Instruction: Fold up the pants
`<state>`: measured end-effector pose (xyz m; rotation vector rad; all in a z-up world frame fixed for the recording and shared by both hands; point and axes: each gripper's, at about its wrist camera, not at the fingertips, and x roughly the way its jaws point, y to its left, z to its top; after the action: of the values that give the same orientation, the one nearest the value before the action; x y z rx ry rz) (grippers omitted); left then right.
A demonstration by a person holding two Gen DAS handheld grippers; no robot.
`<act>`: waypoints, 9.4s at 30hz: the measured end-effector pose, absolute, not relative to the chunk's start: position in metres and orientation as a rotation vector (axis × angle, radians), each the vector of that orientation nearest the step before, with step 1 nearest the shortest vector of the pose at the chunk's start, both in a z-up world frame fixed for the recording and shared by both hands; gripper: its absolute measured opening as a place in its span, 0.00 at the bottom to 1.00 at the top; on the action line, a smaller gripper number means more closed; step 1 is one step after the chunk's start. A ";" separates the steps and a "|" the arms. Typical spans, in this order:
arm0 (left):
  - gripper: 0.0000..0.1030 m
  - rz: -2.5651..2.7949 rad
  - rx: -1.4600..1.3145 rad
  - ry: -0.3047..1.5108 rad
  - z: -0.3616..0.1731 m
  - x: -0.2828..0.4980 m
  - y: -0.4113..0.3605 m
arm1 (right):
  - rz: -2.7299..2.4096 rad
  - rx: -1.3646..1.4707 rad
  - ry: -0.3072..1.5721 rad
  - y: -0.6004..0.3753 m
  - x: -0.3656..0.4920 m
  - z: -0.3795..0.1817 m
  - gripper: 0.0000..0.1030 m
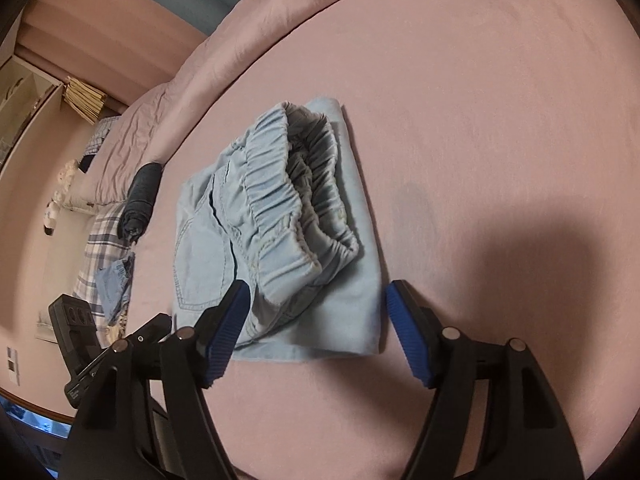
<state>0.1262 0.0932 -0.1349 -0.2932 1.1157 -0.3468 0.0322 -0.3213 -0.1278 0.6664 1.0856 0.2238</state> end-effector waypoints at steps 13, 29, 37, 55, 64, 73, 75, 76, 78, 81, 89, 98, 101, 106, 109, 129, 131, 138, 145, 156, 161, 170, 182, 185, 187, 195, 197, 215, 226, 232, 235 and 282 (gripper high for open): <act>0.79 -0.374 -0.307 1.128 -0.144 0.148 0.085 | 0.248 0.595 1.098 -0.315 0.061 -0.135 0.89; 0.79 -0.459 -0.254 1.124 -0.144 0.165 0.053 | 0.279 0.563 1.077 -0.307 0.070 -0.137 0.89; 0.79 -0.458 -0.257 1.117 -0.145 0.168 0.045 | 0.277 0.551 1.060 -0.300 0.072 -0.135 0.83; 0.37 -0.384 -0.202 1.086 -0.139 0.159 0.040 | 0.247 0.428 1.008 -0.278 0.062 -0.128 0.49; 0.31 -0.354 -0.147 1.074 -0.135 0.161 0.034 | 0.182 0.204 0.910 -0.248 0.055 -0.102 0.40; 0.23 -0.348 -0.099 1.046 -0.131 0.155 0.033 | 0.185 0.128 0.860 -0.237 0.047 -0.087 0.38; 0.22 -0.344 -0.095 1.041 -0.130 0.153 0.033 | 0.185 0.111 0.849 -0.233 0.042 -0.084 0.38; 0.21 -0.341 -0.093 1.038 -0.129 0.152 0.033 | 0.186 0.100 0.842 -0.231 0.041 -0.083 0.37; 0.21 -0.337 -0.086 1.033 -0.127 0.149 0.033 | 0.187 0.088 0.833 -0.227 0.036 -0.081 0.37; 0.21 -0.335 -0.082 1.028 -0.124 0.145 0.032 | 0.197 0.070 0.817 -0.221 0.030 -0.076 0.37; 0.21 -0.323 -0.077 1.023 -0.117 0.142 0.033 | 0.239 -0.001 0.776 -0.202 0.017 -0.064 0.37; 0.21 -0.298 -0.081 0.967 -0.099 0.129 0.044 | 0.297 -0.051 0.725 -0.182 -0.003 -0.048 0.37; 0.21 -0.291 -0.087 0.944 -0.092 0.127 0.050 | 0.312 -0.050 0.708 -0.180 -0.009 -0.042 0.36; 0.21 -0.275 -0.090 0.905 -0.083 0.115 0.061 | 0.327 -0.052 0.683 -0.176 -0.014 -0.034 0.36; 0.21 -0.269 -0.089 0.886 -0.079 0.110 0.066 | 0.337 -0.060 0.665 -0.172 -0.017 -0.028 0.36; 0.21 -0.228 -0.113 0.814 -0.058 0.108 0.093 | 0.399 -0.102 0.602 -0.151 -0.010 -0.006 0.36; 0.21 -0.224 -0.111 0.805 -0.056 0.110 0.095 | 0.400 -0.104 0.595 -0.149 -0.009 -0.004 0.36; 0.21 -0.210 -0.110 0.786 -0.051 0.115 0.099 | 0.412 -0.111 0.573 -0.143 0.001 0.001 0.36; 0.21 -0.197 -0.107 0.780 -0.049 0.121 0.102 | 0.427 -0.120 0.560 -0.134 0.013 0.004 0.36; 0.21 -0.190 -0.101 0.771 -0.047 0.119 0.093 | 0.439 -0.140 0.535 -0.121 0.034 0.007 0.36; 0.21 -0.190 -0.104 0.774 -0.049 0.120 0.093 | 0.439 -0.141 0.529 -0.118 0.040 0.007 0.36; 0.21 -0.188 -0.104 0.781 -0.048 0.123 0.092 | 0.438 -0.136 0.532 -0.118 0.046 0.002 0.36; 0.21 -0.189 -0.100 0.793 -0.046 0.133 0.091 | 0.432 -0.134 0.538 -0.112 0.059 -0.001 0.36; 0.21 -0.188 -0.099 0.795 -0.046 0.135 0.091 | 0.432 -0.132 0.538 -0.110 0.063 -0.003 0.36; 0.21 -0.188 -0.099 0.796 -0.046 0.136 0.091 | 0.435 -0.131 0.539 -0.111 0.064 -0.003 0.36; 0.21 -0.185 -0.090 0.801 -0.047 0.146 0.084 | 0.426 -0.120 0.542 -0.108 0.079 -0.010 0.36; 0.21 -0.182 -0.088 0.802 -0.048 0.148 0.082 | 0.423 -0.116 0.543 -0.107 0.084 -0.011 0.37; 0.21 -0.170 -0.087 0.817 -0.058 0.166 0.074 | 0.407 -0.097 0.553 -0.098 0.111 -0.024 0.36; 0.21 -0.159 -0.081 0.819 -0.062 0.176 0.076 | 0.408 -0.092 0.556 -0.095 0.120 -0.029 0.36; 0.21 -0.156 -0.083 0.822 -0.065 0.179 0.075 | 0.401 -0.079 0.561 -0.092 0.127 -0.034 0.36; 0.21 -0.156 -0.084 0.824 -0.066 0.183 0.076 | 0.399 -0.077 0.563 -0.091 0.128 -0.036 0.36; 0.21 -0.125 -0.067 0.880 -0.097 0.221 0.086 | 0.387 -0.065 0.628 -0.077 0.160 -0.055 0.36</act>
<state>0.2211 0.0861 -0.0967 -0.0667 0.8796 -0.1254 0.1599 -0.0774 -0.0547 -0.0651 0.6276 0.3875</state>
